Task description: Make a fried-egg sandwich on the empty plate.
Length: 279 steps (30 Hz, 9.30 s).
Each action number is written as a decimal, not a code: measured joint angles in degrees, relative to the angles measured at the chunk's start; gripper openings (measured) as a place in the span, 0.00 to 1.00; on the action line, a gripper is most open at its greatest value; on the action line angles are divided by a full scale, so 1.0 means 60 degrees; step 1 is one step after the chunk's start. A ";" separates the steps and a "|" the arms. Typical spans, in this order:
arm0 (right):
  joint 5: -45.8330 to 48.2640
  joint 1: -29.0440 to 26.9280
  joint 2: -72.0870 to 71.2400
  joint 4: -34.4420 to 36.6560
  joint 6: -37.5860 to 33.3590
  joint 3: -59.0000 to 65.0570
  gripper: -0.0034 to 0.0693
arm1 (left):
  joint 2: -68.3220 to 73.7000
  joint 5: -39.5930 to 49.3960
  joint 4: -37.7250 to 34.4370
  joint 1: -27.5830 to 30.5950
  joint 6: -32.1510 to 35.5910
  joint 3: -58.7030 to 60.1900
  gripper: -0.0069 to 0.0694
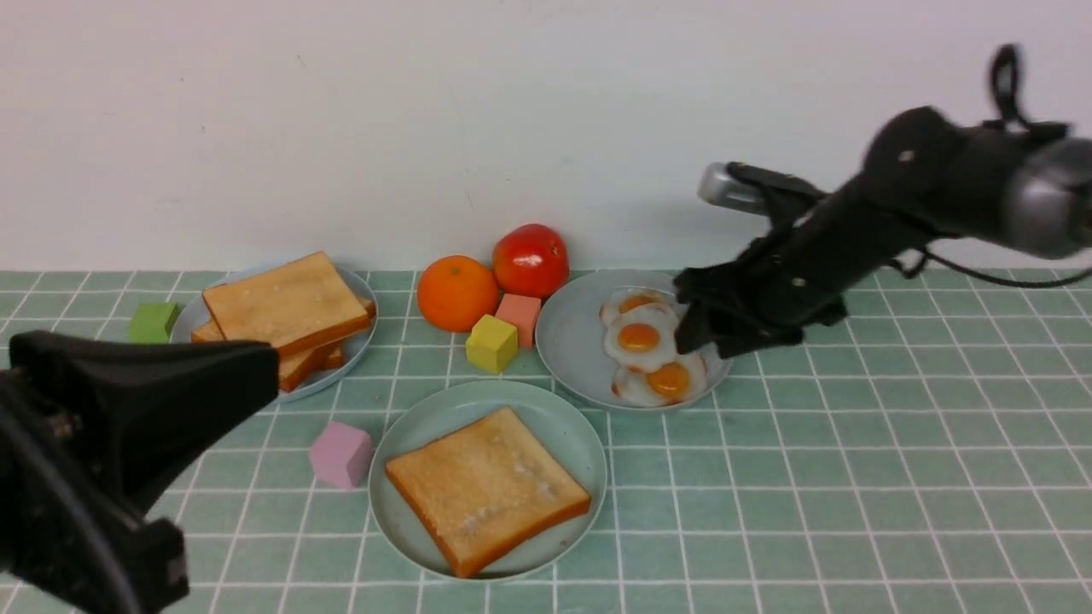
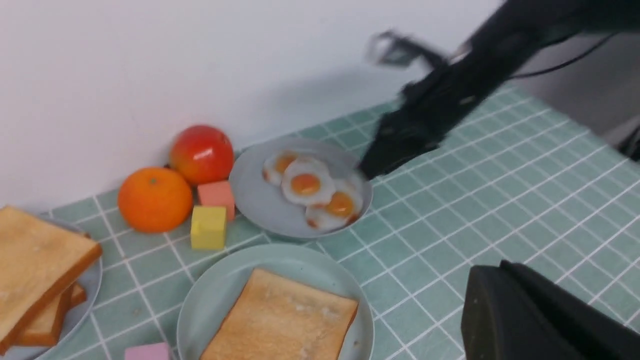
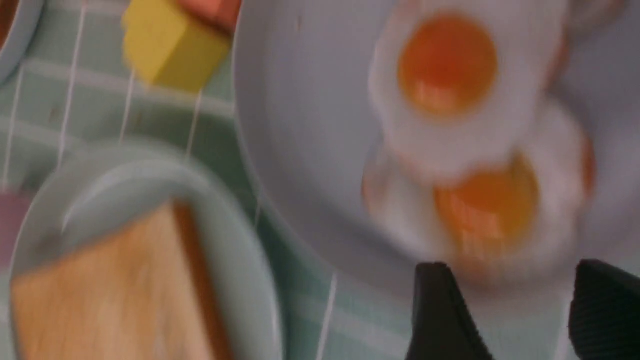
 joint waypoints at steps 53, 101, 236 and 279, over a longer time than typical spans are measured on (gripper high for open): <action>0.0575 -0.0780 0.2076 0.2717 -0.0885 -0.2545 0.18 | -0.0014 0.0361 -0.0078 0.0000 -0.0028 0.0057 0.07; 0.1004 0.2078 0.0796 0.3081 -0.0767 0.0336 0.65 | -0.0014 0.2203 0.0613 0.0000 -0.0028 0.0057 0.10; 0.3247 0.1425 -1.2961 -0.1495 0.0702 0.5923 0.13 | 0.5982 0.2827 -0.1292 0.0442 0.2722 -0.4355 0.15; -0.1642 0.1425 -1.9477 -0.5794 0.4697 1.3570 0.04 | -0.5064 -0.3806 -0.3996 0.0442 0.2722 0.5357 0.07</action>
